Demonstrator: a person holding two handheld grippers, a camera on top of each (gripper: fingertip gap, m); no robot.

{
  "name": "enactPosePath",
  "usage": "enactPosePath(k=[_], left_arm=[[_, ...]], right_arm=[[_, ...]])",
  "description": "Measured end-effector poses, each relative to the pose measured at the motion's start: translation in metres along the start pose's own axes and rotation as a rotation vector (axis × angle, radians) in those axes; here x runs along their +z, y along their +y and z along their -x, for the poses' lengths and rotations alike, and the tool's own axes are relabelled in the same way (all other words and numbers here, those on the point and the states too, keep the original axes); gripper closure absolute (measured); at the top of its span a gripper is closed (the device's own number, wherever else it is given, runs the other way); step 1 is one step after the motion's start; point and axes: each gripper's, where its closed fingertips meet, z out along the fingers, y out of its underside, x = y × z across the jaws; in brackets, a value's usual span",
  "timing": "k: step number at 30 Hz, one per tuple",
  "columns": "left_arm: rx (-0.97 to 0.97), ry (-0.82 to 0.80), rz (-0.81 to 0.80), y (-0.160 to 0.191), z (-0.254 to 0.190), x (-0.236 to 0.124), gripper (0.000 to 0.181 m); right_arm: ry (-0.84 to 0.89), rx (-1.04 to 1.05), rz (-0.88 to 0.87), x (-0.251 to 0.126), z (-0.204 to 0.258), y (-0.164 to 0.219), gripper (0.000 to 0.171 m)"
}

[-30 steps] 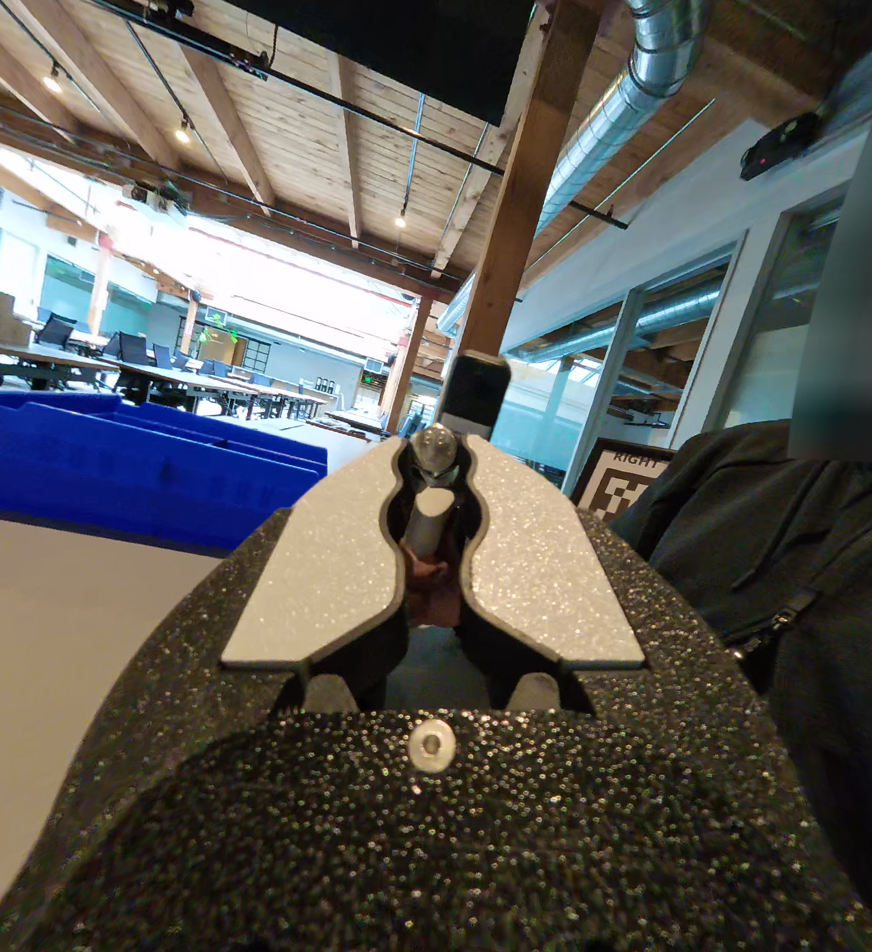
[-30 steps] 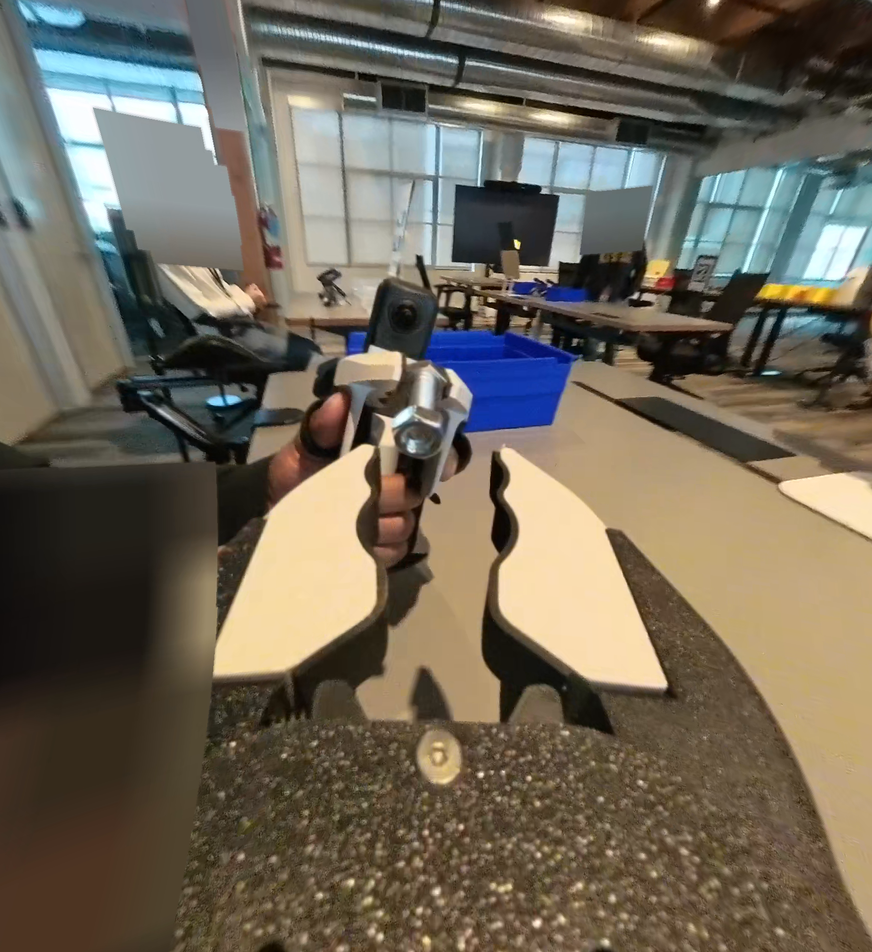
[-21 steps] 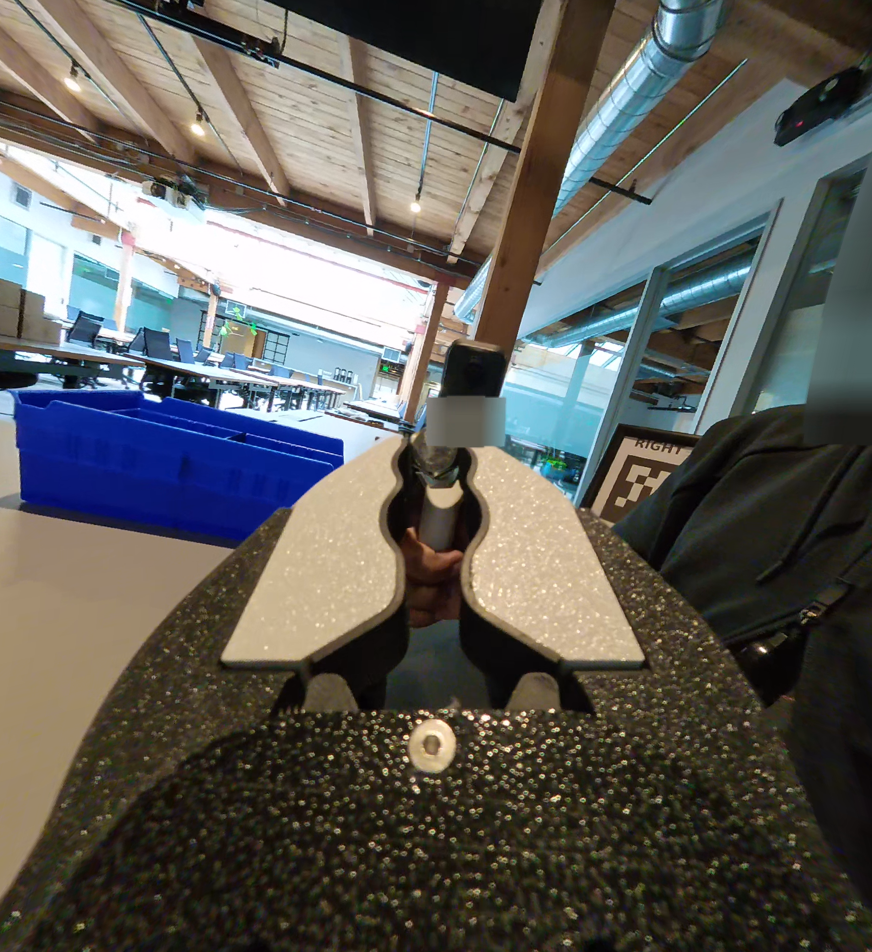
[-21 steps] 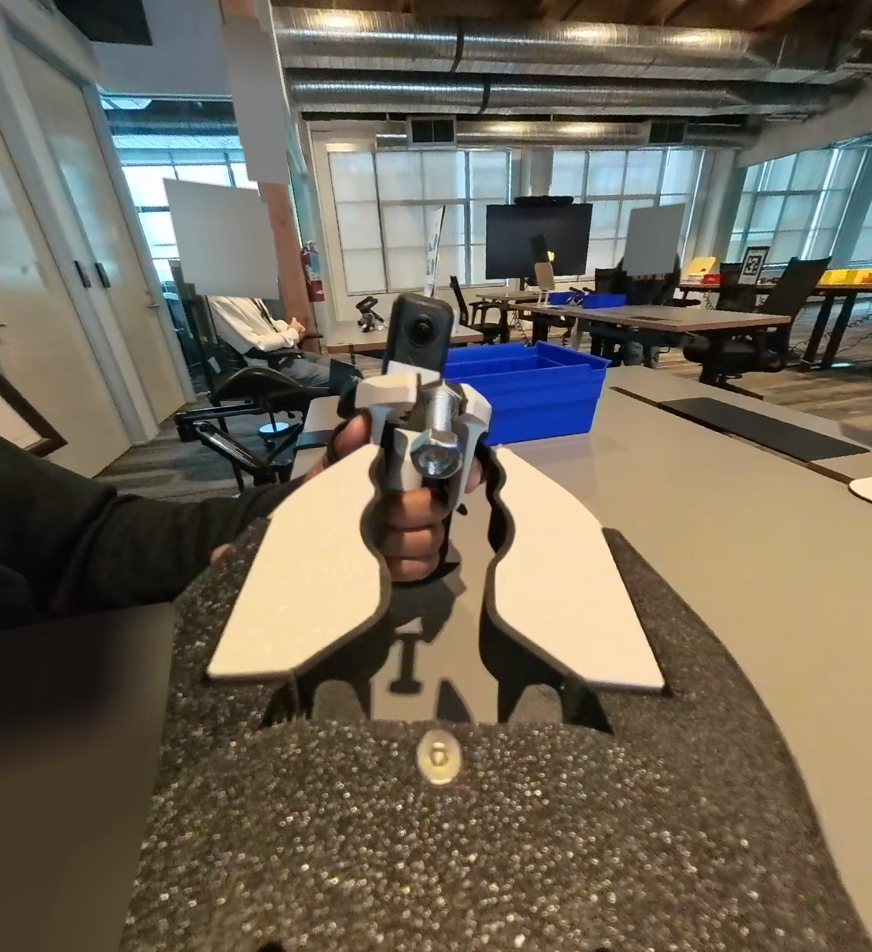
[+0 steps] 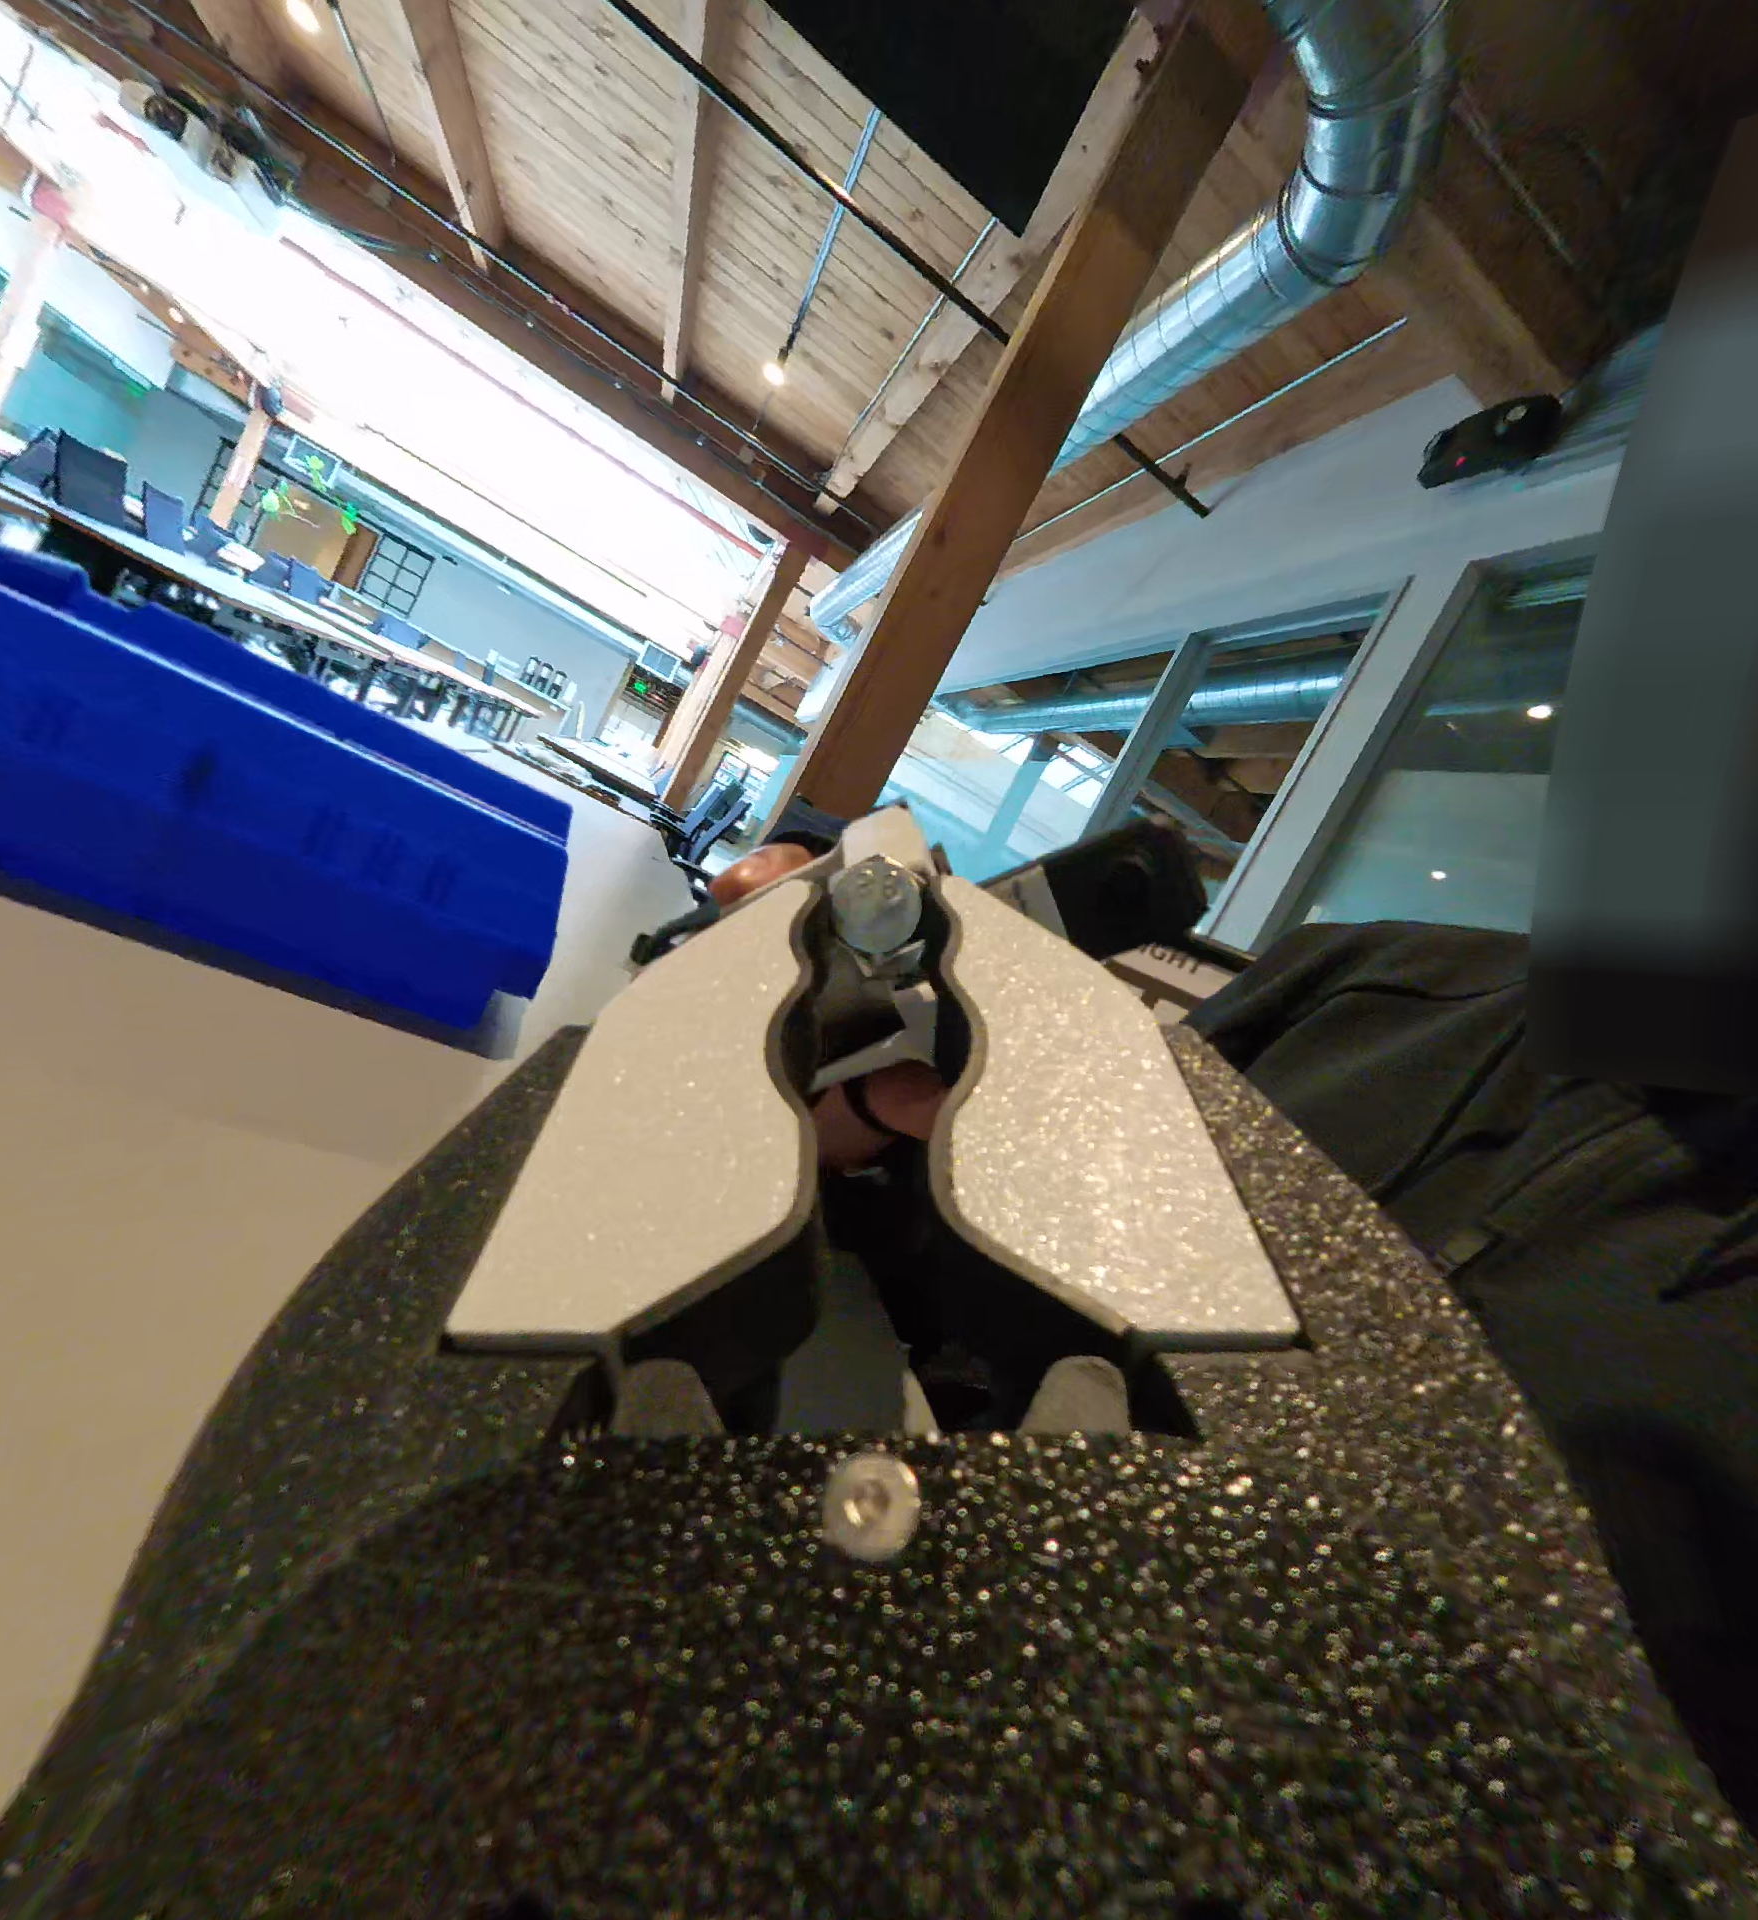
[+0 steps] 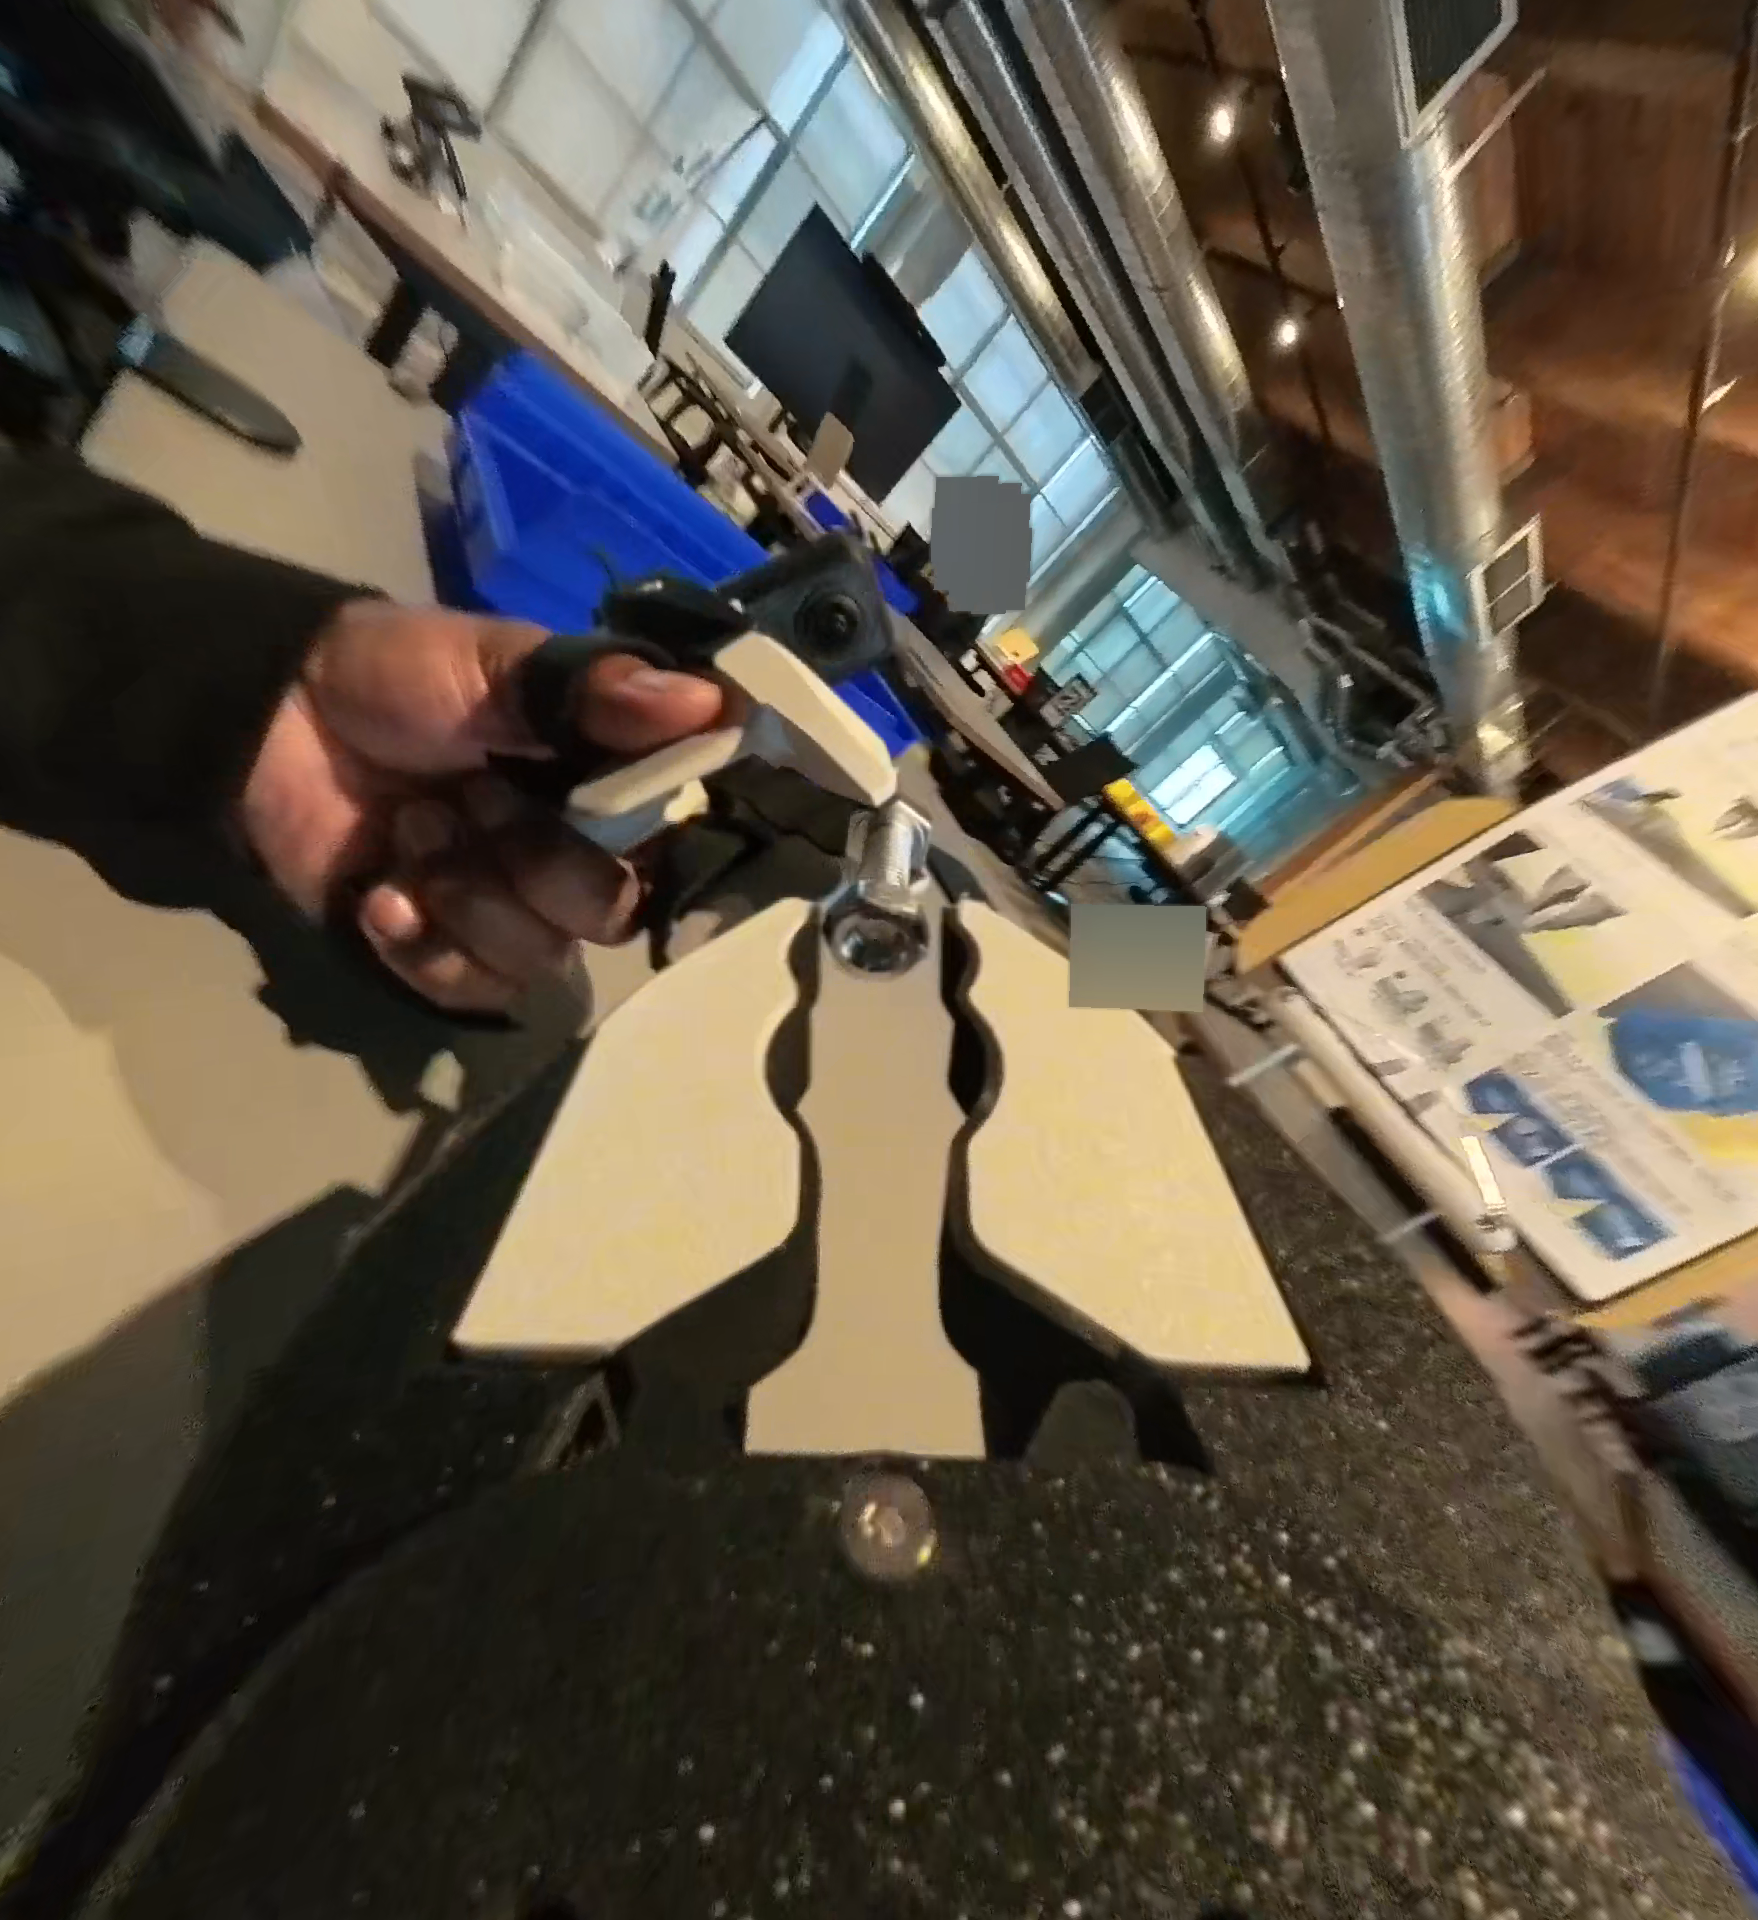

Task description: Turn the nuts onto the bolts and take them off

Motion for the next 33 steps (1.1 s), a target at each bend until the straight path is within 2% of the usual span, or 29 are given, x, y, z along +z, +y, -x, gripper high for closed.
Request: enactPosePath(k=[1, 3, 14, 18, 22, 25, 31, 33], left_arm=[[0.025, -0.001, -0.001, -0.001, -0.002, 0.0, 0.165], [0.079, -0.02, -0.002, -0.003, -0.003, 0.001, 0.165], [0.299, -0.08, -0.011, -0.012, -0.014, 0.001, 0.165], [0.328, -0.095, 0.005, -0.011, -0.014, 0.002, 0.165], [0.328, -0.101, 0.021, -0.008, -0.013, 0.004, 0.165], [0.288, -0.096, 0.023, -0.007, -0.01, 0.003, 0.165], [0.084, -0.055, 0.001, -0.004, 0.0, -0.001, 0.165], [0.091, -0.054, -0.002, -0.005, 0.0, -0.001, 0.165]], right_arm=[[-0.01, 0.059, -0.014, 0.0, -0.001, -0.001, 0.139], [-0.04, 0.187, -0.034, 0.001, -0.003, -0.003, 0.131], [-0.233, 0.812, -0.151, 0.007, -0.005, -0.005, 0.129], [-0.281, 0.908, -0.202, 0.006, -0.005, -0.009, 0.133], [-0.256, 0.819, -0.19, 0.005, -0.004, -0.01, 0.152], [-0.191, 0.675, -0.147, 0.005, -0.004, -0.008, 0.152], [0.032, 0.061, 0.027, 0.006, -0.002, 0.004, 0.151], [0.074, -0.035, 0.055, 0.007, -0.002, 0.004, 0.152]])
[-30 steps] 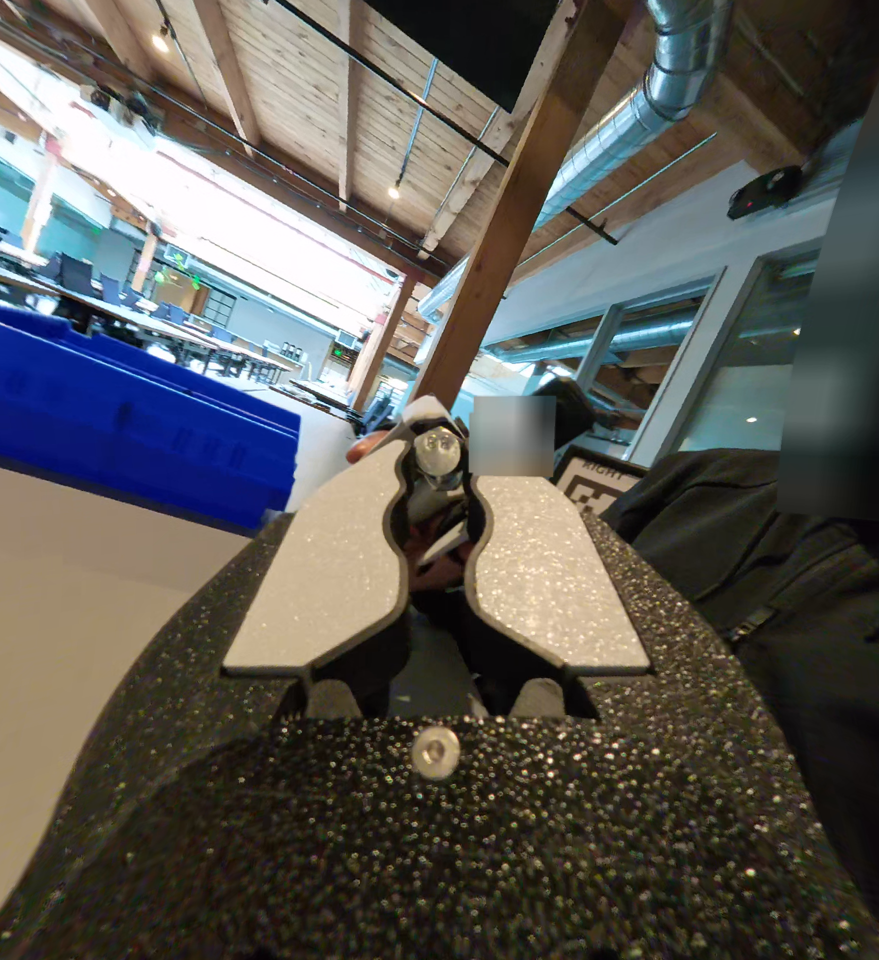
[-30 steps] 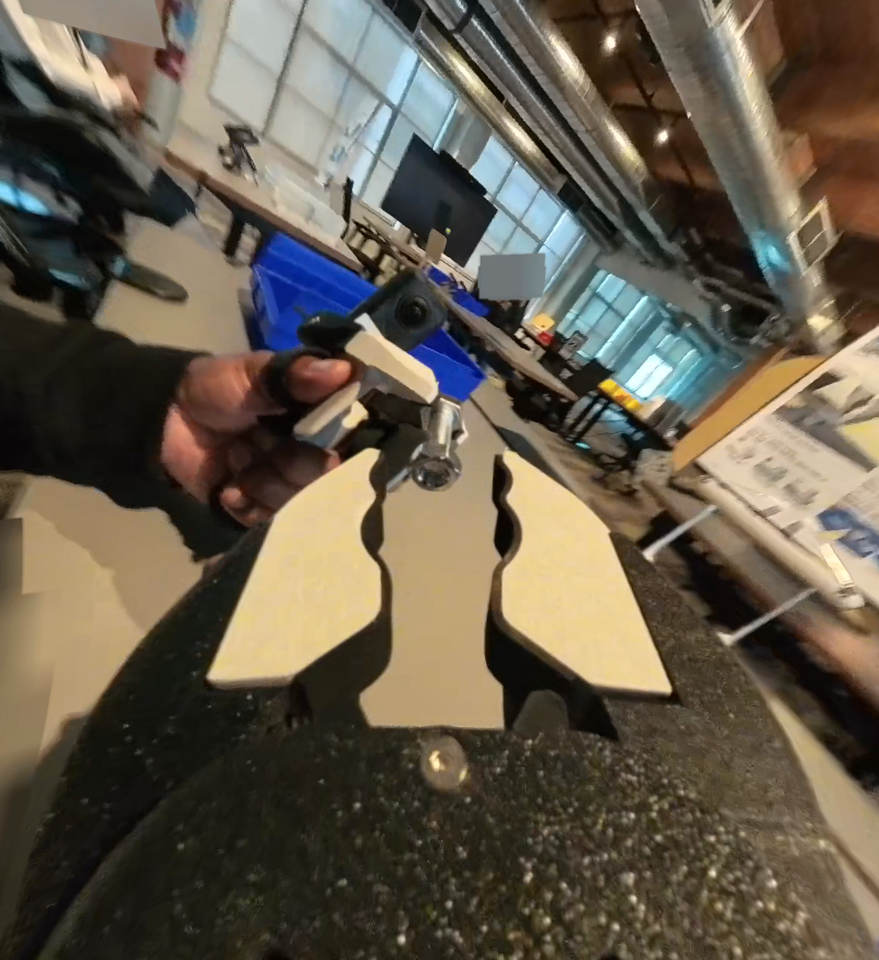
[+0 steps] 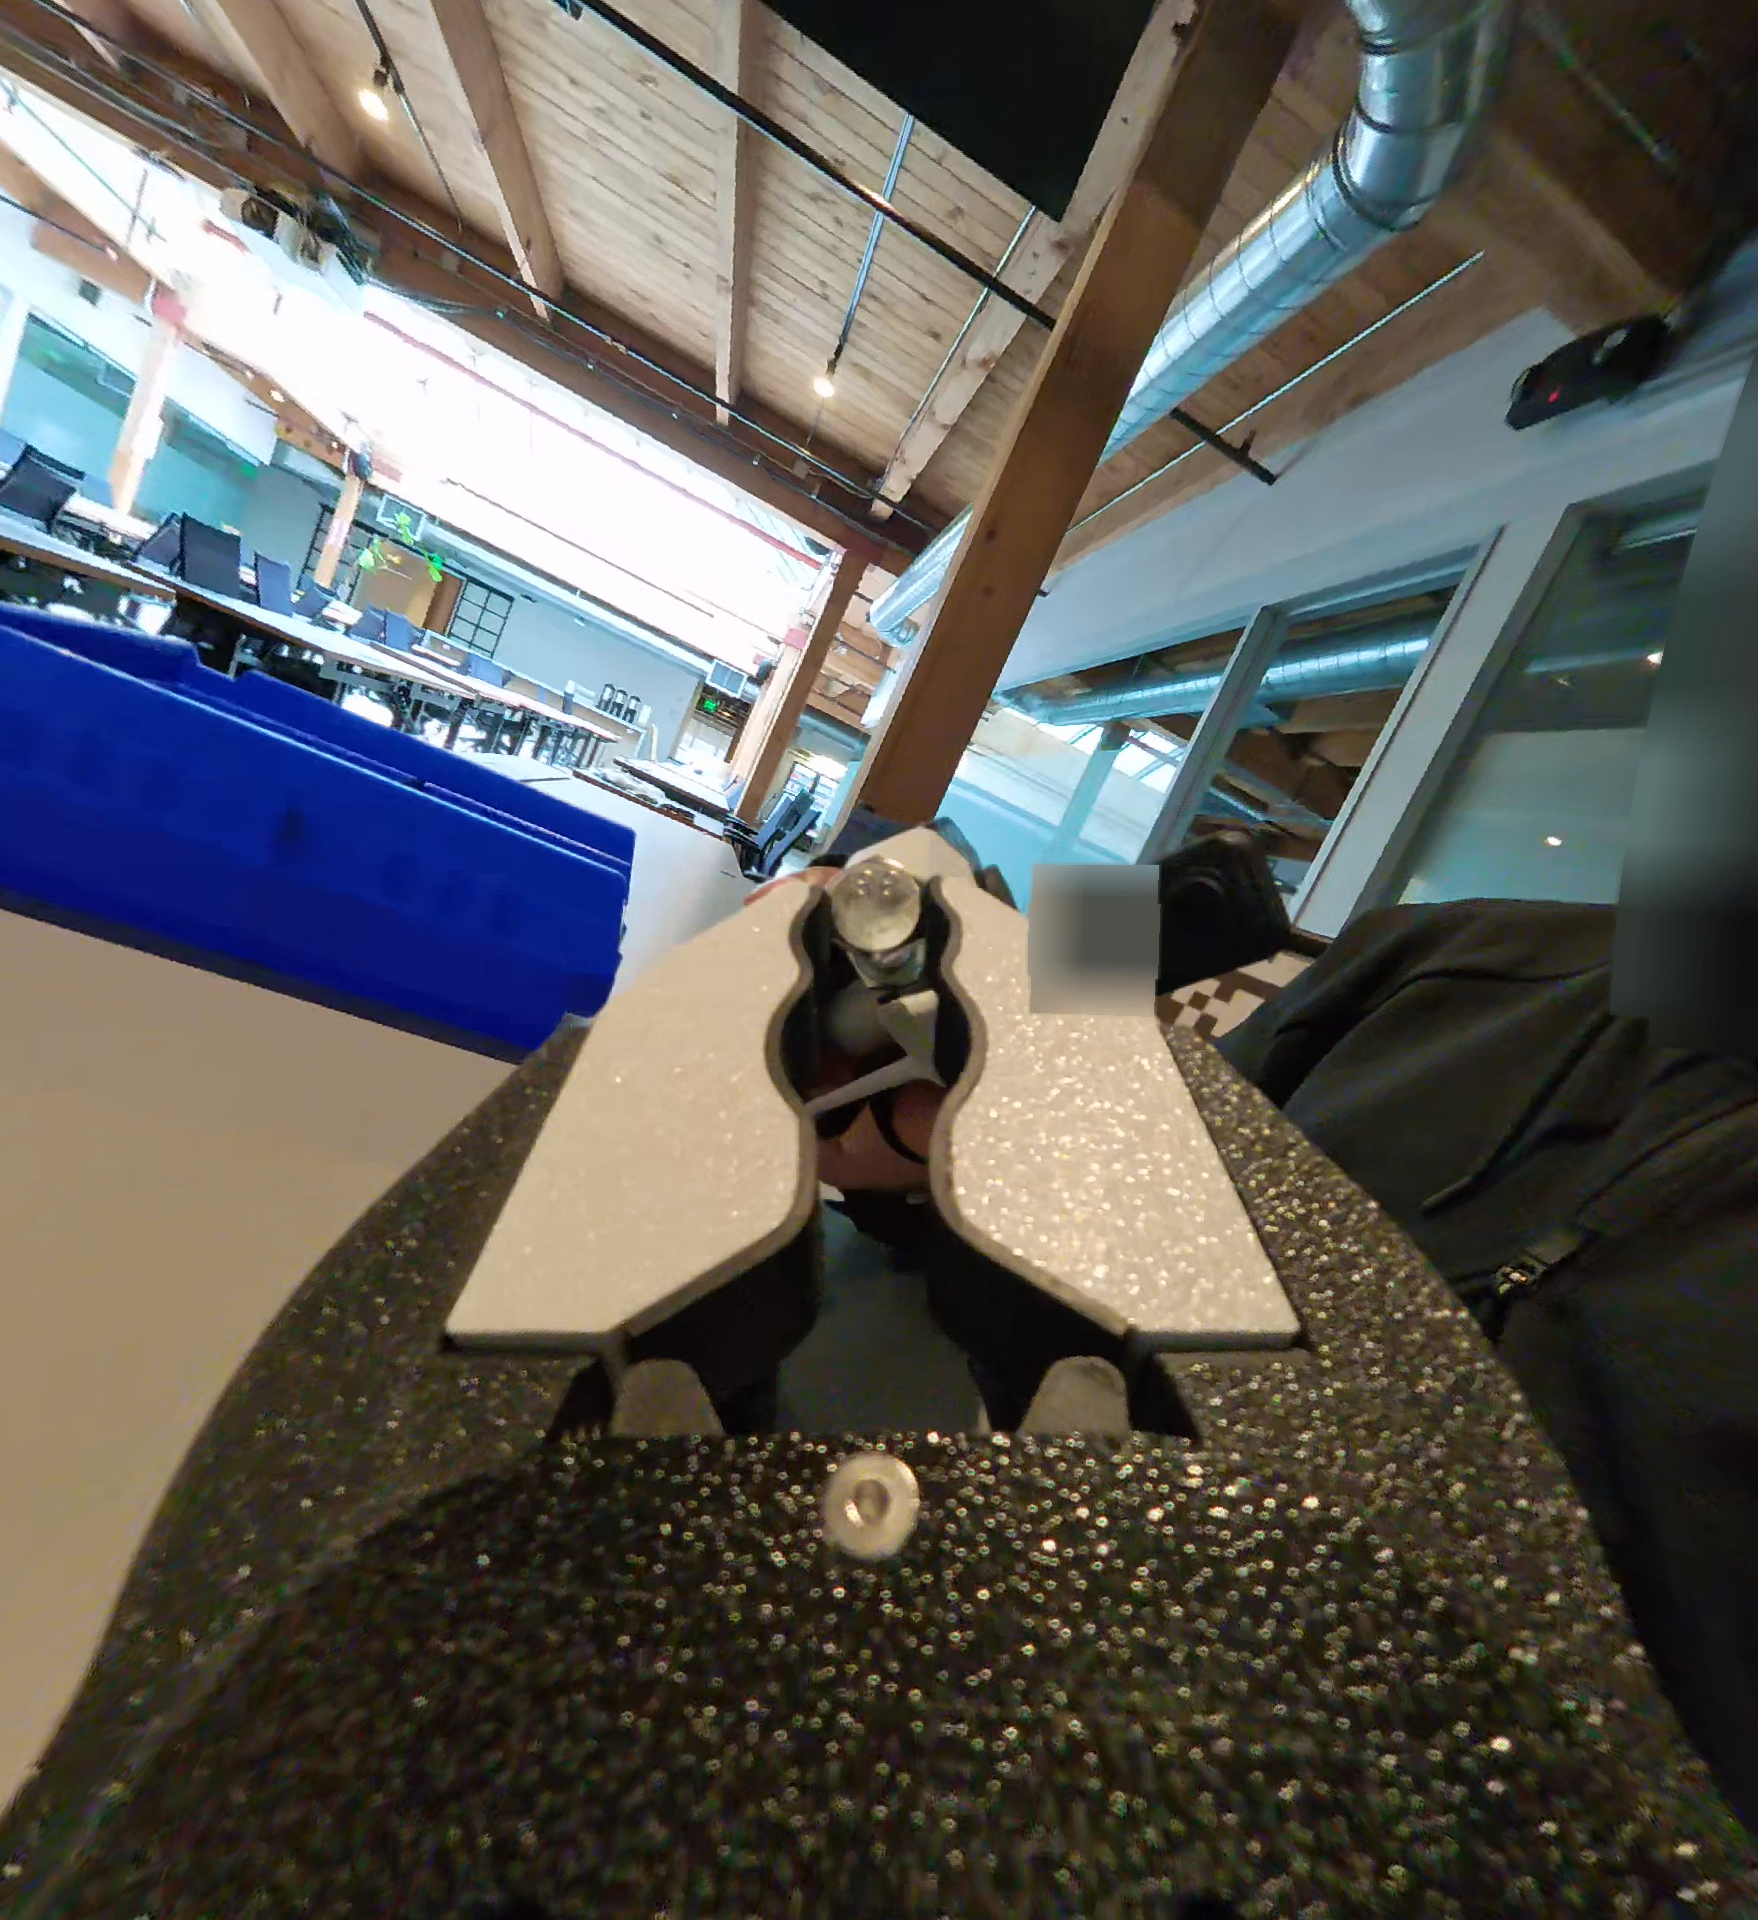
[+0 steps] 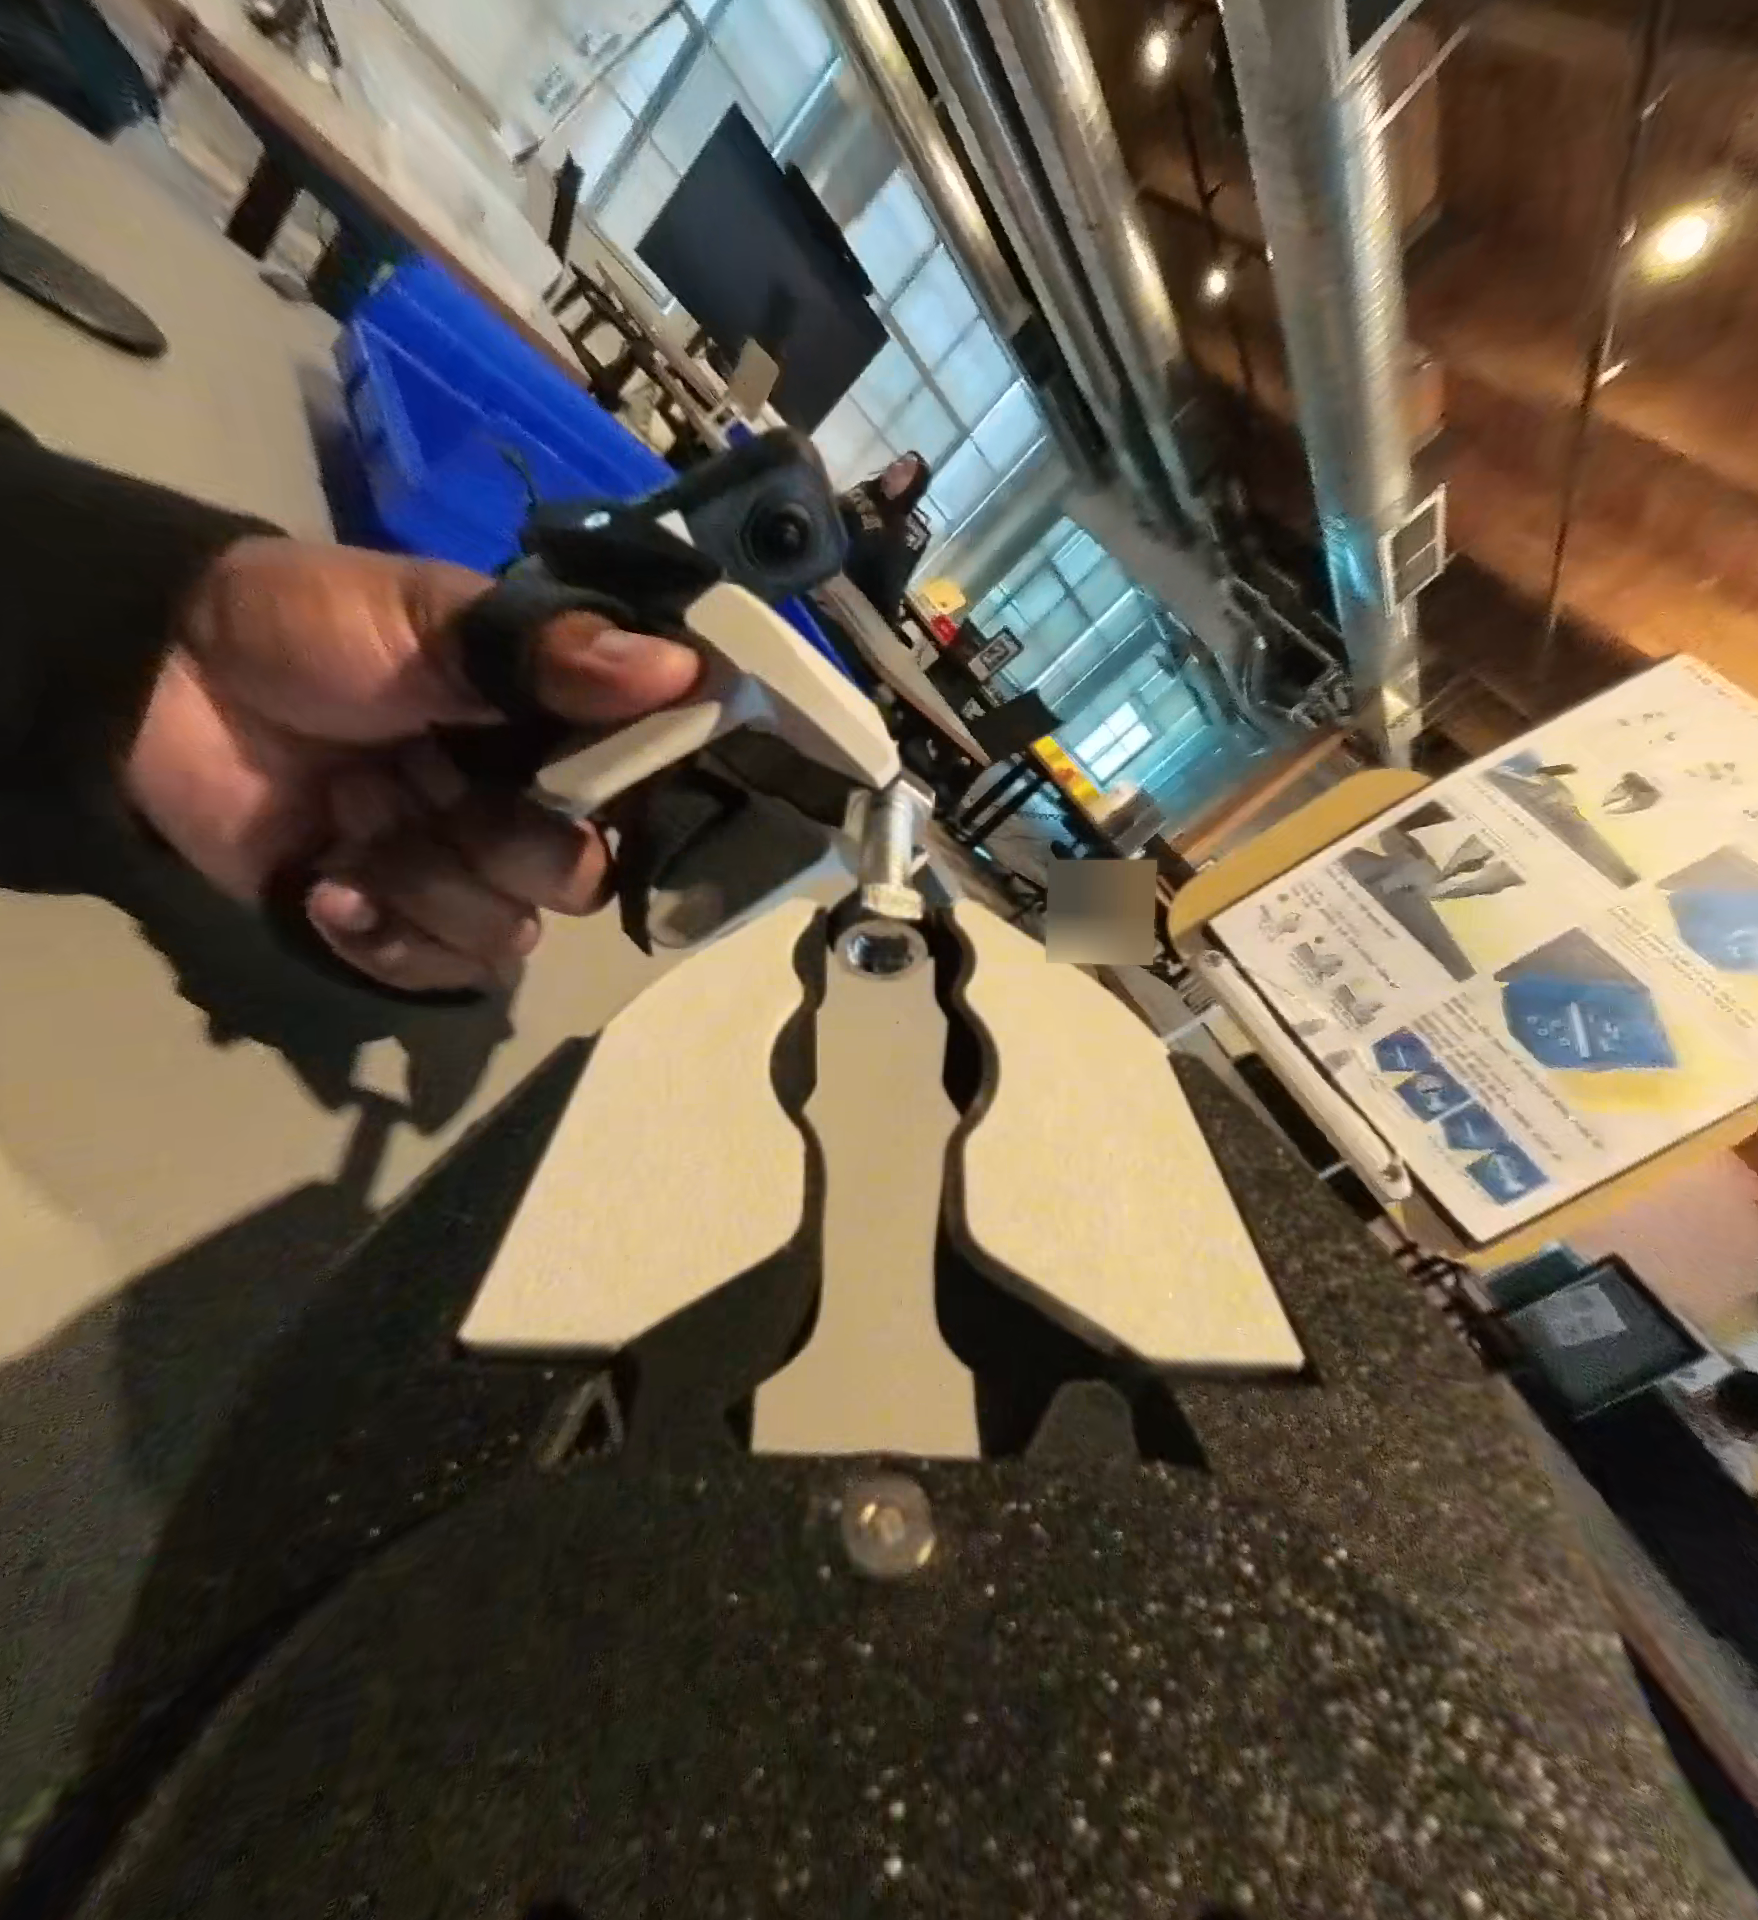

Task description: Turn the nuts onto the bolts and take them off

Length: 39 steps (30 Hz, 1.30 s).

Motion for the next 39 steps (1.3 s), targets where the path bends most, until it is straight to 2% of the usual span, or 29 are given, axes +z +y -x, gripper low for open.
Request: enactPosePath(k=[5, 15, 18, 19, 23, 29, 32, 36, 39], left_arm=[[0.085, -0.001, -0.011, -0.005, -0.007, 0.001, 0.165], [0.15, 0.004, -0.014, -0.007, -0.014, 0.002, 0.165], [0.165, 0.0, 0.004, -0.005, -0.014, 0.003, 0.165], [0.168, -0.005, 0.007, -0.005, -0.014, 0.004, 0.165], [0.118, -0.004, 0.009, -0.003, -0.009, 0.003, 0.165], [-0.132, 0.047, 0.001, 0.006, 0.003, 0.0, 0.165], [-0.186, 0.068, -0.004, 0.007, 0.004, -0.001, 0.165], [-0.187, 0.079, -0.009, 0.007, 0.003, 0.0, 0.165], [-0.144, 0.066, -0.011, 0.004, 0.002, -0.001, 0.165]], right_arm=[[-0.077, 0.28, -0.082, -0.001, -0.001, -0.009, 0.135], [-0.281, 0.761, -0.2, -0.002, -0.003, -0.015, 0.135], [-0.314, 0.816, -0.207, -0.002, -0.002, -0.014, 0.146], [-0.32, 0.802, -0.212, -0.002, 0.0, -0.015, 0.152], [-0.245, 0.615, -0.16, -0.002, 0.001, -0.011, 0.152], [-0.084, 0.078, -0.005, -0.001, 0.003, 0.002, 0.152], [-0.03, -0.099, 0.03, -0.002, 0.004, 0.003, 0.152], [0.01, -0.193, 0.035, -0.002, 0.004, 0.001, 0.152], [0.01, -0.132, 0.029, -0.001, 0.004, 0.001, 0.152]])
